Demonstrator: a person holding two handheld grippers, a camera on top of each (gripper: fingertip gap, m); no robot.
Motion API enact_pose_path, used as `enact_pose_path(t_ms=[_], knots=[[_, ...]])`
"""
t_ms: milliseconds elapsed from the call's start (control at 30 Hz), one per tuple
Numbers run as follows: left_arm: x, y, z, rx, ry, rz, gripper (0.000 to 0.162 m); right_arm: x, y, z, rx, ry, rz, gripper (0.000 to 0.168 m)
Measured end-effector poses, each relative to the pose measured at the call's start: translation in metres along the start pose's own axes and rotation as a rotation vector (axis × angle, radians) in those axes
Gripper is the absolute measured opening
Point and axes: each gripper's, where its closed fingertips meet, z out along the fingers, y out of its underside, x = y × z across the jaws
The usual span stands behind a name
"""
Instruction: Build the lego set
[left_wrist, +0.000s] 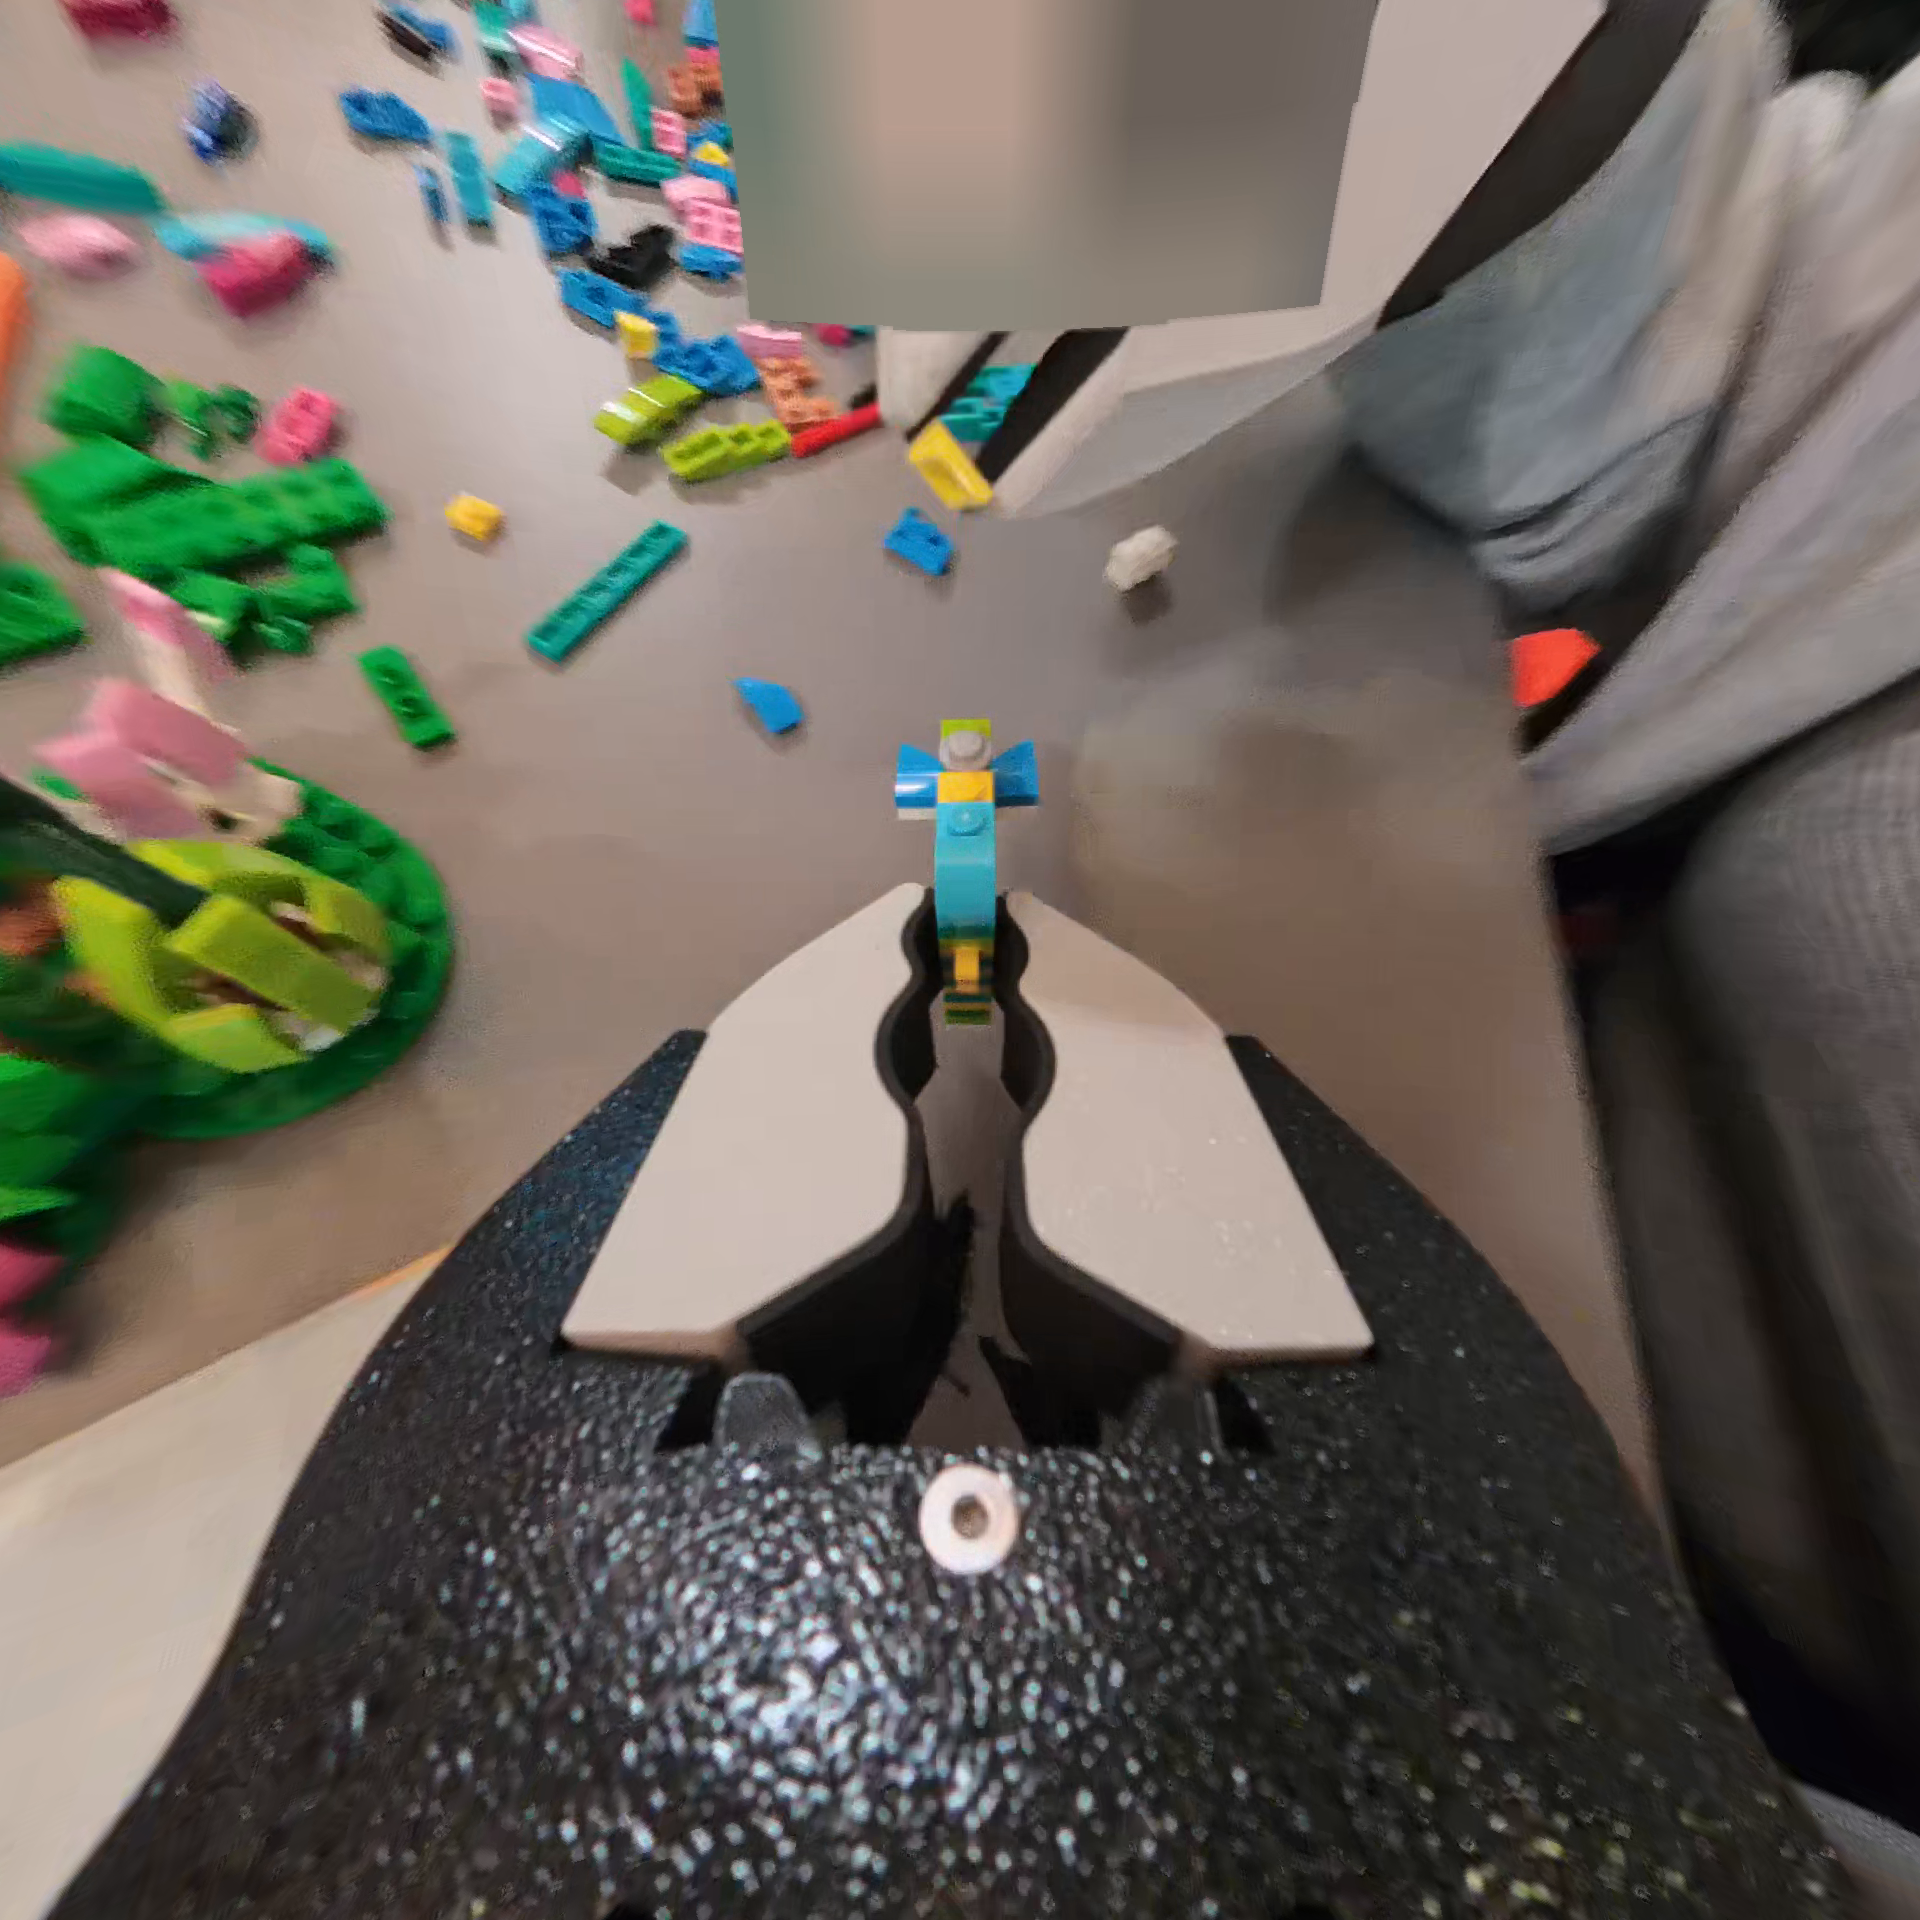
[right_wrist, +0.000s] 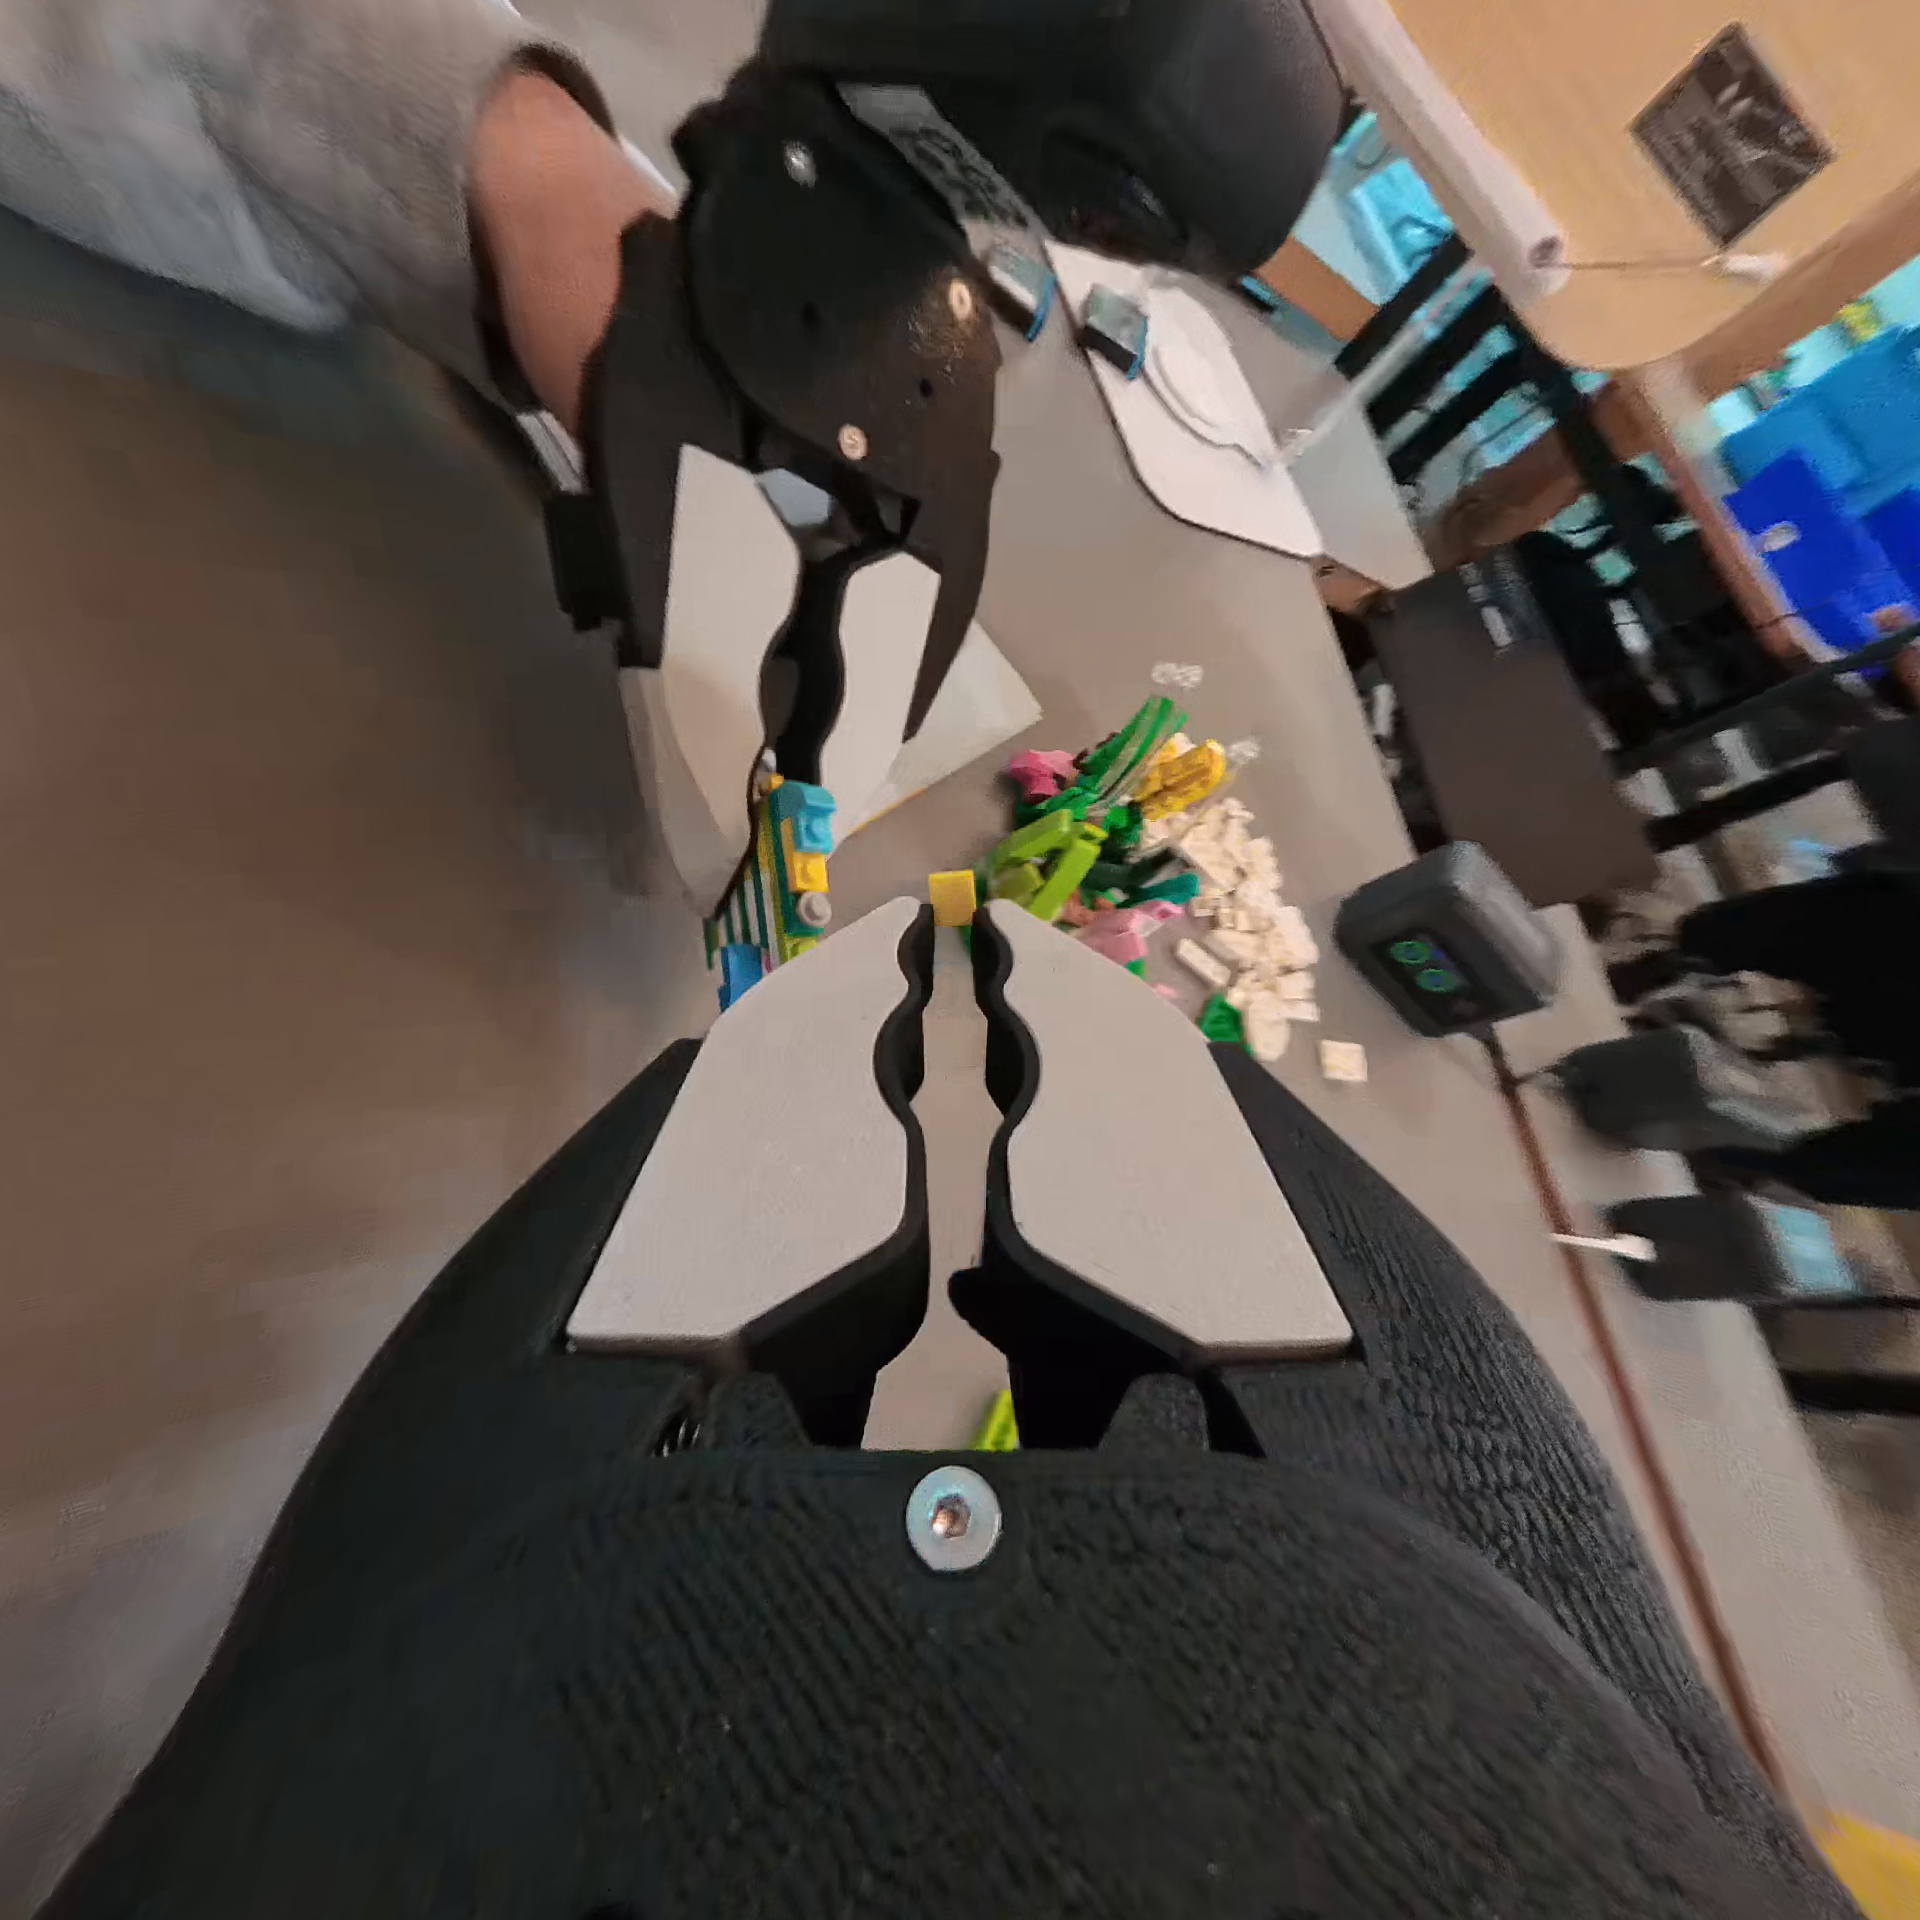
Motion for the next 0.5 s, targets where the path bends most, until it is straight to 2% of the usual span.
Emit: enact_pose_path(t_ms=[133, 200, 333, 500], knots=[[0.025, 0.012, 0.001, -0.076, 0.249, -0.187, 0.008, -0.014, 0.01, -0.001, -0.01, -0.153, 0.104, 0.006], [0.031, 0.017, 0.003, -0.116, 0.304, -0.25, 0.008, -0.018, 0.014, 0.0, -0.027, -0.196, 0.129, 0.006], [0.056, 0.026, 0.003, -0.224, 0.51, -0.382, 0.008, -0.028, 0.022, -0.001, -0.068, -0.283, 0.168, 0.006], [0.07, 0.043, 0.011, -0.393, 0.528, -0.492, 0.008, -0.034, 0.024, -0.008, -0.069, -0.349, 0.205, 0.006]])
